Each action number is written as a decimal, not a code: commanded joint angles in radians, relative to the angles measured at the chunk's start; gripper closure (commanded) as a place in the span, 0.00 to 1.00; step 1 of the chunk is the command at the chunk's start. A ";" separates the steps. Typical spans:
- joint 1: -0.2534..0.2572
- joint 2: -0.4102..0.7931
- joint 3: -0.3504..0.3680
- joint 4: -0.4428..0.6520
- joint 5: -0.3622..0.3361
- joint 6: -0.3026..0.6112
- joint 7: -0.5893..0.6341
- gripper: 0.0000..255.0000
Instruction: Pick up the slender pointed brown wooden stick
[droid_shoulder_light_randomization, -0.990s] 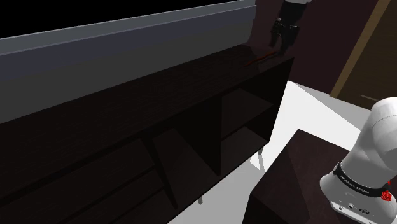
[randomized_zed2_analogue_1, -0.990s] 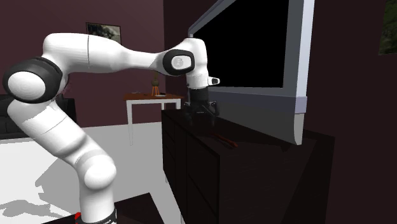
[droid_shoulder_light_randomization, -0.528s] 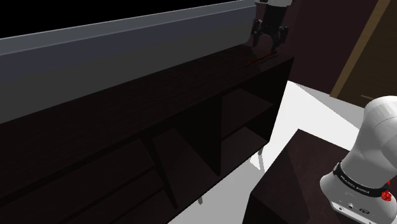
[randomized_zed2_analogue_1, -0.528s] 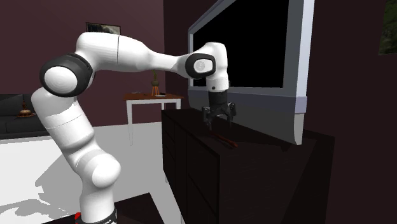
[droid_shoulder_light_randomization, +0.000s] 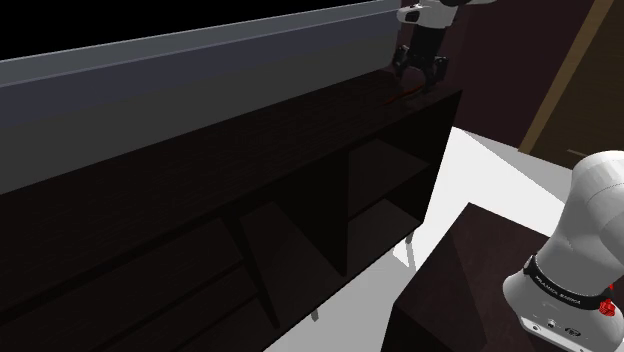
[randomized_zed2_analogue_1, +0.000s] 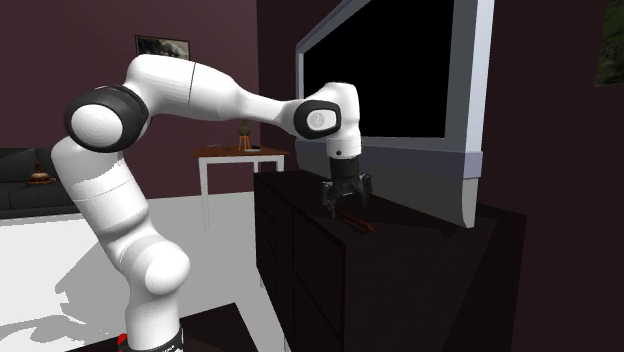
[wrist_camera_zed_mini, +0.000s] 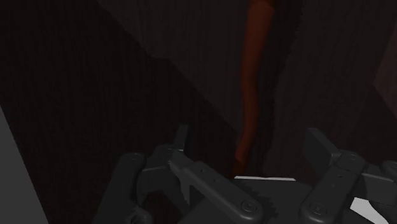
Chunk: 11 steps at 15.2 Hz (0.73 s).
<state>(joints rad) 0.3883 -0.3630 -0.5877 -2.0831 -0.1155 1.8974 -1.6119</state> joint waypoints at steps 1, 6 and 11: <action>0.000 0.000 -0.001 -0.006 0.000 0.006 0.000 1.00; -0.002 -0.005 0.001 -0.012 -0.003 0.009 0.001 1.00; 0.001 -0.001 0.001 0.007 0.000 -0.007 0.001 1.00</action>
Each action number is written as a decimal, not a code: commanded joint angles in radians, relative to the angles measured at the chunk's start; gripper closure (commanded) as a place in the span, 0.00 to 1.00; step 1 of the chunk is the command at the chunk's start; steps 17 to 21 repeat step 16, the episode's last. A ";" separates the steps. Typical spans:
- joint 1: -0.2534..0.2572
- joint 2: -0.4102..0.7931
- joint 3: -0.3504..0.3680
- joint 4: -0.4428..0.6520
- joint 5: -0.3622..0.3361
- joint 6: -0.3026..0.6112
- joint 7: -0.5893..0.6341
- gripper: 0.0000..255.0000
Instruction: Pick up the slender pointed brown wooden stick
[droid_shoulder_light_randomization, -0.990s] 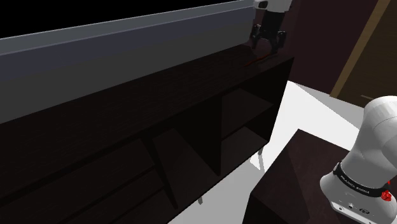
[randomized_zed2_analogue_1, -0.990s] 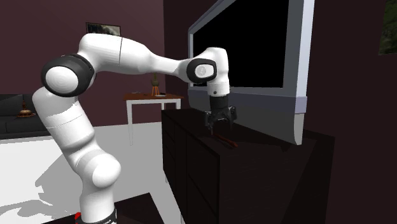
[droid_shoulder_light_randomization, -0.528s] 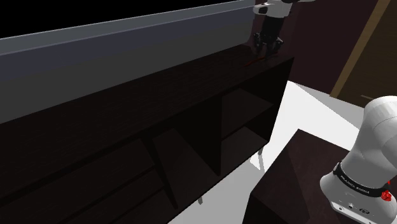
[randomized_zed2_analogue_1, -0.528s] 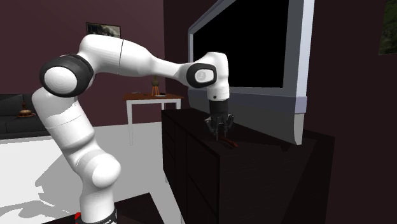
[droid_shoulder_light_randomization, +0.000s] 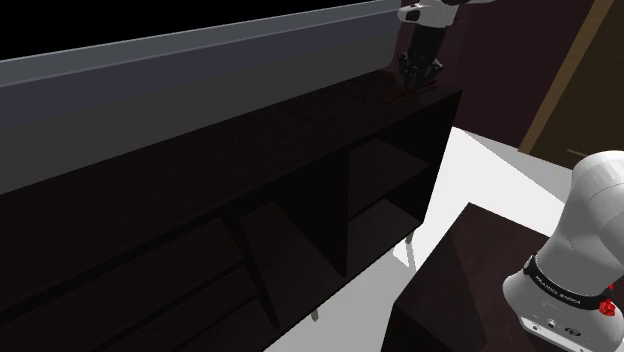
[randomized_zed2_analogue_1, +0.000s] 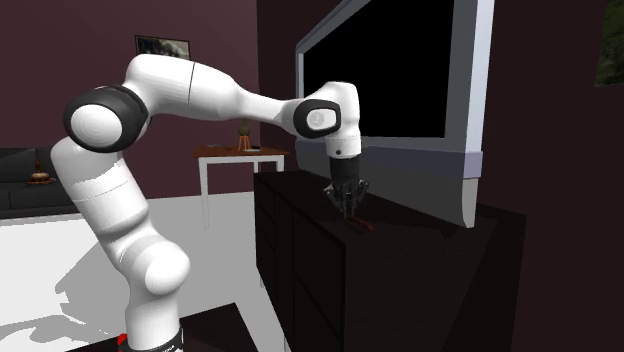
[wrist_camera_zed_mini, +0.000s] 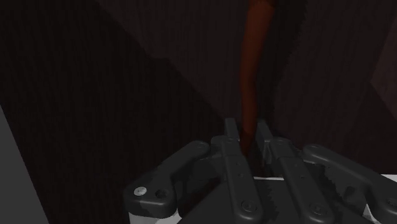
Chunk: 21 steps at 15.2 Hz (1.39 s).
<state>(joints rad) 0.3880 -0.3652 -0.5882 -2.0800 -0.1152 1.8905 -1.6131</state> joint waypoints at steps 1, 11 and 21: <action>0.002 0.002 0.003 0.017 0.001 -0.014 0.003 1.00; 0.011 0.018 0.013 0.165 0.014 -0.147 0.003 1.00; 0.015 0.028 0.014 0.216 0.019 -0.189 0.001 1.00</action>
